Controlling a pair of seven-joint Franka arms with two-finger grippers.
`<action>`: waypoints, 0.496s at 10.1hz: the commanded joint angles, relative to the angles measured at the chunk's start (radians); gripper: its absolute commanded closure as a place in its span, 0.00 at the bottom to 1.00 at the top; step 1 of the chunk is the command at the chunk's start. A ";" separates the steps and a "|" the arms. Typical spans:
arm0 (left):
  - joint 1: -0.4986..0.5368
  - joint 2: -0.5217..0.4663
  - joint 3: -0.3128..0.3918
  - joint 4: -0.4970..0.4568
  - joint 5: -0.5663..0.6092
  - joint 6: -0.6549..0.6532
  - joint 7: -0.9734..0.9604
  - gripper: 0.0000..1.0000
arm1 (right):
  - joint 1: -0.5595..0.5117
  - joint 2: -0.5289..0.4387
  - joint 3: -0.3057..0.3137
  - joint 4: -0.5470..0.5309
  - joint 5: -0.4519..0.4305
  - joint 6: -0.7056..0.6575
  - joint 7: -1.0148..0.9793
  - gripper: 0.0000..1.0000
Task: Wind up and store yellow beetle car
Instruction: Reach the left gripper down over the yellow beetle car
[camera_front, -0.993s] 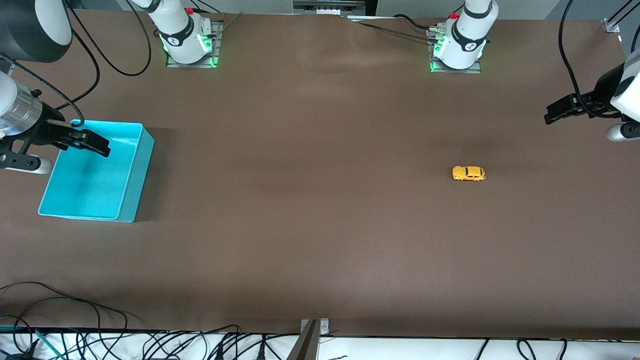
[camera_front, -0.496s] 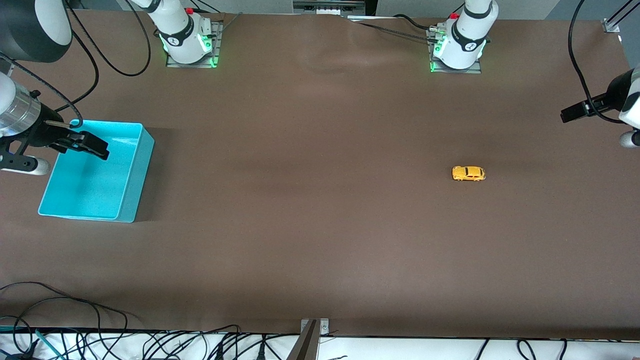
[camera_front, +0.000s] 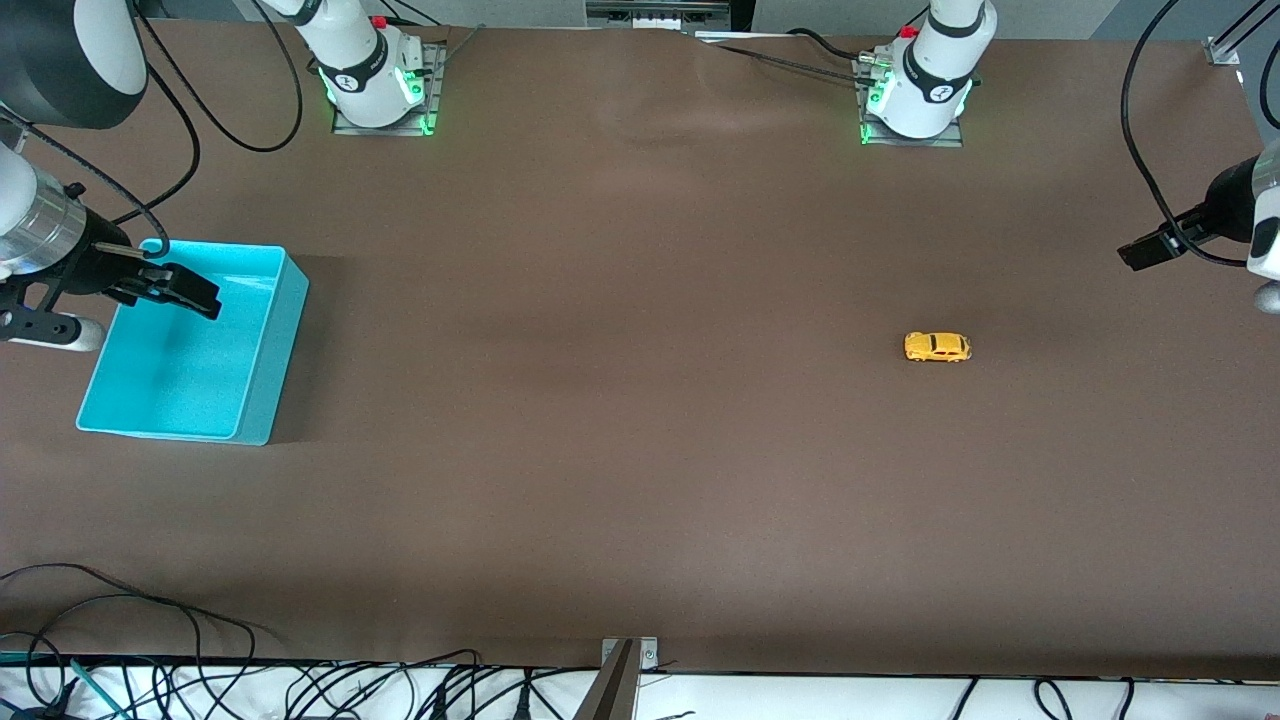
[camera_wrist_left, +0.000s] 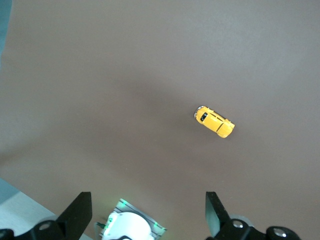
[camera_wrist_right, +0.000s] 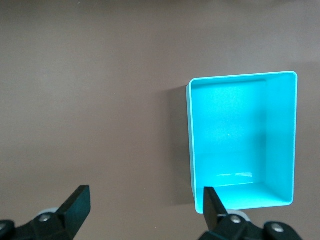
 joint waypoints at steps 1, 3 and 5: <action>0.023 0.016 -0.003 -0.053 -0.087 0.122 -0.225 0.00 | 0.001 -0.011 -0.003 -0.013 0.010 0.000 -0.008 0.00; 0.022 0.016 0.000 -0.170 -0.106 0.330 -0.469 0.00 | 0.001 -0.011 -0.003 -0.015 0.010 0.000 -0.006 0.00; 0.022 0.059 0.000 -0.224 -0.108 0.444 -0.635 0.00 | 0.001 -0.011 -0.003 -0.016 0.010 0.000 -0.006 0.00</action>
